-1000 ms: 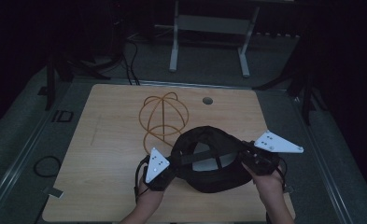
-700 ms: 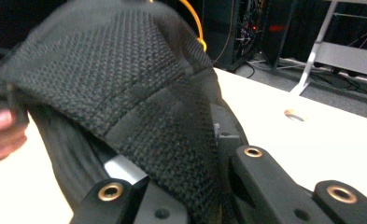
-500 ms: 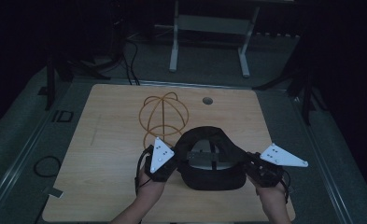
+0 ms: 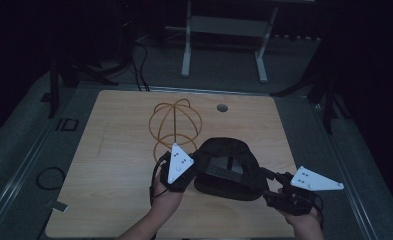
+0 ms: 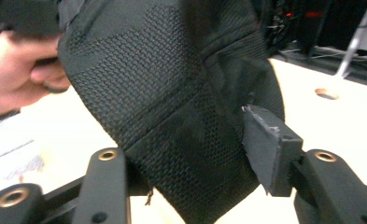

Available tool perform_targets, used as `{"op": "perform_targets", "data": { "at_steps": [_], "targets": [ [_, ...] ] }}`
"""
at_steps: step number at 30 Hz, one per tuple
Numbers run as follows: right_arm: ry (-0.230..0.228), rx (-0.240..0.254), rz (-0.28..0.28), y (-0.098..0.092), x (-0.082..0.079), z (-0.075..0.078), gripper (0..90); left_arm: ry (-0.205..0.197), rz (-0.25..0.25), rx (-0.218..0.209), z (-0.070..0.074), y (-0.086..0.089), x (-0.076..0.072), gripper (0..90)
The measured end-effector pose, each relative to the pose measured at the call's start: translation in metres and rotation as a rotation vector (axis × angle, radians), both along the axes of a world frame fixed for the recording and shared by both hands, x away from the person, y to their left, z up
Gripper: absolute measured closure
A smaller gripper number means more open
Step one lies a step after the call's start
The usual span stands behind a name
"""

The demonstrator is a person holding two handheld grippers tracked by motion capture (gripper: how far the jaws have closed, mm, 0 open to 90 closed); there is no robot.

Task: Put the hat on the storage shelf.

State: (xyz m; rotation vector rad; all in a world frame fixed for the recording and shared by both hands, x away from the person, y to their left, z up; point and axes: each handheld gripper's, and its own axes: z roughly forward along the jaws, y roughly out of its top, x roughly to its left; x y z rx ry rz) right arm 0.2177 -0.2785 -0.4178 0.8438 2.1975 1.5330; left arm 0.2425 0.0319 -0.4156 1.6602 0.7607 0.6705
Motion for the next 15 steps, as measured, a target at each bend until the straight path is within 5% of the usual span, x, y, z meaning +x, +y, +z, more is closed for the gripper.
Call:
{"op": "perform_targets", "data": {
  "at_steps": [7, 11, 15],
  "targets": [
    [0.024, -0.089, 0.043, -0.009, -0.011, -0.012, 39.1, -0.022, -0.018, 0.022, 0.005, -0.009, -0.002, 89.4],
    [0.047, -0.108, 0.071, -0.02, -0.017, -0.016, 37.9, -0.014, -0.028, -0.006, 0.008, -0.006, -0.001, 89.4],
    [0.065, -0.113, 0.107, -0.035, -0.021, -0.018, 38.0, -0.035, -0.061, 0.011, 0.01, -0.005, -0.002, 89.4]
  ]
}}
